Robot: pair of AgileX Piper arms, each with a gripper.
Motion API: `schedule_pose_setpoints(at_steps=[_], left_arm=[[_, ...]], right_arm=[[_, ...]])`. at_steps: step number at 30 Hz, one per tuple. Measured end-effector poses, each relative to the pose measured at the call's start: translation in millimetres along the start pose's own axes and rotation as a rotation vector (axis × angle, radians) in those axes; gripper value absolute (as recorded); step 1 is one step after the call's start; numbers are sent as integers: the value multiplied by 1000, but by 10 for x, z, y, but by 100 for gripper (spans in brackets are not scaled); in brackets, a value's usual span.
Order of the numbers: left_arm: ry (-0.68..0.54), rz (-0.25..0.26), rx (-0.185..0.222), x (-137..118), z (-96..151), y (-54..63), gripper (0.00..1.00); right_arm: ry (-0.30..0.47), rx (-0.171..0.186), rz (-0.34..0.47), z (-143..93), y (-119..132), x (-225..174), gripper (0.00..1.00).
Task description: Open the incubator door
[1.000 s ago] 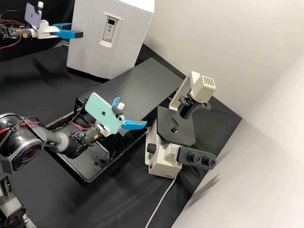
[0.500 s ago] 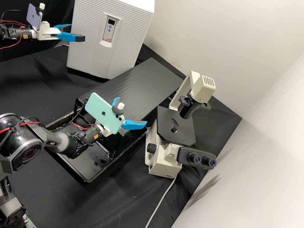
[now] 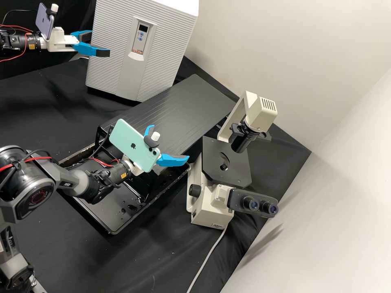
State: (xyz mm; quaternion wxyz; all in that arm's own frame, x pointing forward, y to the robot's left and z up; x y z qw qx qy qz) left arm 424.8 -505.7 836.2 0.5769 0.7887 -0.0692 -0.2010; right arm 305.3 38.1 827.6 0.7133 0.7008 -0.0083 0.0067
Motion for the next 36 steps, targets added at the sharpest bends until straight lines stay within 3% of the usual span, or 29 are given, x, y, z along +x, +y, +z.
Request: schedule_pose_setpoints(at_steps=[8, 9, 36], left_arm=[[2, 1, 0, -3, -8, 4, 100], [2, 1, 0, -3, -8, 4, 0], [8, 2, -3, -39, -41, -23, 0]], right_arm=[[0, 0, 0, 0, 0, 0, 100], [0, 0, 0, 0, 0, 0, 100], [0, 0, 0, 0, 0, 0, 100]])
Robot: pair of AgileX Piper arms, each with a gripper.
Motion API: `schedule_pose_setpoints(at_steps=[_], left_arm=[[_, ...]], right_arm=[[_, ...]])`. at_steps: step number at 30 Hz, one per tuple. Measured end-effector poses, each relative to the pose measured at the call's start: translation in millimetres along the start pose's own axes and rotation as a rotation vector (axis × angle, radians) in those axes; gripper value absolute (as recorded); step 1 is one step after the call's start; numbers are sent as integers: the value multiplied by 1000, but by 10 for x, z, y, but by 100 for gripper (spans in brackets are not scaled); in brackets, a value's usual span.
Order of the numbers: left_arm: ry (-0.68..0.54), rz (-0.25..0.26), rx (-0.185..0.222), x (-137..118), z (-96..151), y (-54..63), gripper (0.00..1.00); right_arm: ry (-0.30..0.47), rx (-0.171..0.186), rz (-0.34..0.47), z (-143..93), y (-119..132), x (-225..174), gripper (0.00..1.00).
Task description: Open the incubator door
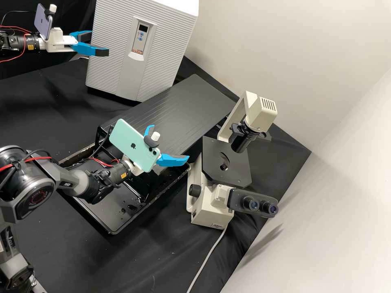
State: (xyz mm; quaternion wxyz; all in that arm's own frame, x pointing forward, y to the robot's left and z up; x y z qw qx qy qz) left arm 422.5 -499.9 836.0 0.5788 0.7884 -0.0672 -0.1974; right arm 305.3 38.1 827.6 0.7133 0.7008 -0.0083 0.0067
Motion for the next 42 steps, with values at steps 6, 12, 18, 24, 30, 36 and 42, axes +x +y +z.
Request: schedule_pose_setpoints(at_steps=[6, 12, 18, 24, 30, 36, 42], left_arm=[[5, 3, -1, -6, -15, 9, 0], [19, 7, -13, -27, -48, 3, 0], [26, 12, -17, -35, -65, 11, 0], [39, 17, -33, -49, -85, -1, 0], [47, 26, -45, -51, -93, 6, 0], [56, 37, -57, -58, -109, 15, 0], [67, 40, -70, -69, -121, 1, 0]], right_arm=[[0, 0, 0, 0, 0, 0, 100], [0, 0, 0, 0, 0, 0, 100], [0, 0, 0, 0, 0, 0, 100], [0, 0, 0, 0, 0, 0, 100], [0, 0, 0, 0, 0, 0, 100], [0, 0, 0, 0, 0, 0, 100], [0, 0, 0, 0, 0, 0, 100]])
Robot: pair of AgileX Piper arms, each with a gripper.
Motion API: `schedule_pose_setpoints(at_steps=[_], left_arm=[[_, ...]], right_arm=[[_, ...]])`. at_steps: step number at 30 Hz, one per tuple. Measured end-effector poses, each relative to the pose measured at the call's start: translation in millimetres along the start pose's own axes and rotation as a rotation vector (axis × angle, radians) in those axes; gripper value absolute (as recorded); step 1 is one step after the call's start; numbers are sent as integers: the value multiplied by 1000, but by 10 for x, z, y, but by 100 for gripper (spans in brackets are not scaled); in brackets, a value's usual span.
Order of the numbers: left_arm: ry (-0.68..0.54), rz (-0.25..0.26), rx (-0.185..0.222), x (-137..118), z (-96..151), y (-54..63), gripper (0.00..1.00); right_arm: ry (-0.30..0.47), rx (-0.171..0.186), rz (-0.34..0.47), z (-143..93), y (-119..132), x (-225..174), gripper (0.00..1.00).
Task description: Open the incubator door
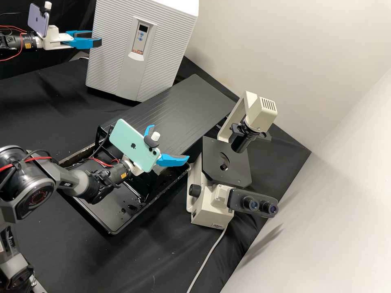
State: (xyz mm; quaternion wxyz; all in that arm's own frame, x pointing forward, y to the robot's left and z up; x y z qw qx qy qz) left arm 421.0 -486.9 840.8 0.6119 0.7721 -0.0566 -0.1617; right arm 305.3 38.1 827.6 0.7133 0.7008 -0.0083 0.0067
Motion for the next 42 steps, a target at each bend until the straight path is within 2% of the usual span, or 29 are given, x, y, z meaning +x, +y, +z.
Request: schedule_pose_setpoints(at_steps=[10, 19, 25, 30, 35, 42], left_arm=[[13, 5, -14, -13, -19, -11, 0], [13, 5, 9, -23, -13, -9, 0], [15, 3, 7, -25, 26, -38, 0], [15, -10, 29, -43, 106, -88, 0], [19, -4, 6, -60, 164, -124, 0], [17, -6, 4, -87, 222, -153, 0]], right_arm=[[0, 0, 0, 0, 0, 0, 100], [0, 0, 0, 0, 0, 0, 100], [0, 0, 0, 0, 0, 0, 100], [0, 0, 0, 0, 0, 0, 100], [0, 0, 0, 0, 0, 0, 100], [0, 0, 0, 0, 0, 0, 100]])
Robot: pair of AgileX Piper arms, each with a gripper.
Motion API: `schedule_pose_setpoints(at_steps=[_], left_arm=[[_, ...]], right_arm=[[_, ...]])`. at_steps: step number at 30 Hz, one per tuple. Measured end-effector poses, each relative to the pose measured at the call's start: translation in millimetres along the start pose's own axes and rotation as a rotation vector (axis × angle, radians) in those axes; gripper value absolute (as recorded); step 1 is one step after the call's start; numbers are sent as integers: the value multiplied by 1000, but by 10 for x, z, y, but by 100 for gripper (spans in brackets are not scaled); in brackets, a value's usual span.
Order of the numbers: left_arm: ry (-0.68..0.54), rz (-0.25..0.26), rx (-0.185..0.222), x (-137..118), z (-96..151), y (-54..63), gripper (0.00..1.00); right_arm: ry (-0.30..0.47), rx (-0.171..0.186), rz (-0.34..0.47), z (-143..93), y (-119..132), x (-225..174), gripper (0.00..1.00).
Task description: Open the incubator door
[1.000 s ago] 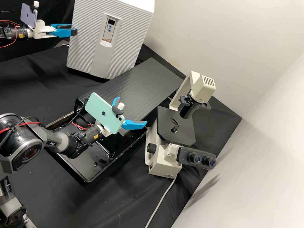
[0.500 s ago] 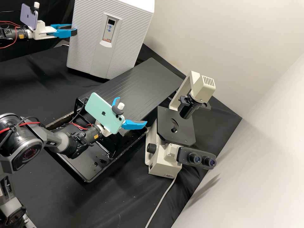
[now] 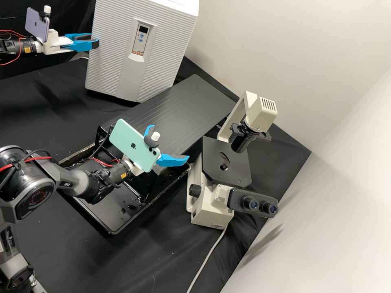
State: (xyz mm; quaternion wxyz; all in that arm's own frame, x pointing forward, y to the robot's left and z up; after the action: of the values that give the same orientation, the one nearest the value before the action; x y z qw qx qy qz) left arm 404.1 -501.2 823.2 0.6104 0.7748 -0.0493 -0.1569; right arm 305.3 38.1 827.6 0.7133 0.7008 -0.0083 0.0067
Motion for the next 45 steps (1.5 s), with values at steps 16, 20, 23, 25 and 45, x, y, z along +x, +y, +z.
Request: schedule_pose_setpoints(at_steps=[16, 20, 23, 25, 45], left_arm=[[-55, -45, 0, -221, 280, -119, 0], [-79, -57, 2, -285, 339, -167, 0], [-100, -64, 2, -323, 384, -203, 0], [-128, -77, 16, -363, 426, -238, 0], [-494, -289, 217, -565, 891, -655, 0]], right_arm=[[0, 0, 0, 0, 0, 0, 100], [0, 0, 0, 0, 0, 0, 100], [0, 0, 0, 0, 0, 0, 100], [0, 0, 0, 0, 0, 0, 100], [0, 0, 0, 0, 0, 0, 100]])
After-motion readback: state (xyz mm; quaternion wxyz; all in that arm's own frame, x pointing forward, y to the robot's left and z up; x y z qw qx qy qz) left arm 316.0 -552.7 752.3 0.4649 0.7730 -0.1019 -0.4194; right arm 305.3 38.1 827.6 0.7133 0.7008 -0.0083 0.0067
